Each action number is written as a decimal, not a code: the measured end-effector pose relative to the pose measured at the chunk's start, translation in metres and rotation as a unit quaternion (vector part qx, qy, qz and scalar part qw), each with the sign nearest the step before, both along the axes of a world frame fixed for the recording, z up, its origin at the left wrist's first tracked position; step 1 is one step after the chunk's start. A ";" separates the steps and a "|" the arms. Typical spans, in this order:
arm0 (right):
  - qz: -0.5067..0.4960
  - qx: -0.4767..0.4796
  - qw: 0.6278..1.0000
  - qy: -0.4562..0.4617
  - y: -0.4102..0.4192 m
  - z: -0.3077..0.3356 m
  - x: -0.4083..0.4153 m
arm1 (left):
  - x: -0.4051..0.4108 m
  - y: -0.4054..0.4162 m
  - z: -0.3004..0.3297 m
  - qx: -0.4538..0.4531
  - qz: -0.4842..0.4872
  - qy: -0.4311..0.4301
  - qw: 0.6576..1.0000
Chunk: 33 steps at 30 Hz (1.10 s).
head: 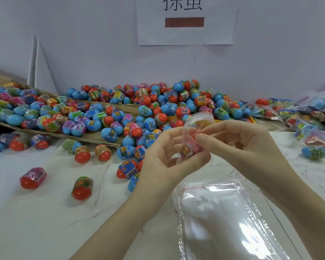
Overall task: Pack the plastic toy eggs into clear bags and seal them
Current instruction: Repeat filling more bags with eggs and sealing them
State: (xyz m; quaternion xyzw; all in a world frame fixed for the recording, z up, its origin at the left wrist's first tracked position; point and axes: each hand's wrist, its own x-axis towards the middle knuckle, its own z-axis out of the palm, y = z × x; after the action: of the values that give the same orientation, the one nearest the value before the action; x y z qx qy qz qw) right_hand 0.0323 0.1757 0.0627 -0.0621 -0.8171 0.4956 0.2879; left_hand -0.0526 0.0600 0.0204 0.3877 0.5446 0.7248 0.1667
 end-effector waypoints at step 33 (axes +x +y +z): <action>0.137 -0.212 0.940 -0.231 0.030 0.003 0.007 | -0.012 -0.005 -0.006 -0.155 -0.211 -0.119 0.958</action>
State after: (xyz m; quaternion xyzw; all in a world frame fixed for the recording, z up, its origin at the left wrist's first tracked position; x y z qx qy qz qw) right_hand 0.0390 0.2060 0.0655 -0.1224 -0.7375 0.6642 0.0008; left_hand -0.0642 0.0546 0.0144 0.3739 0.5322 0.6208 0.4377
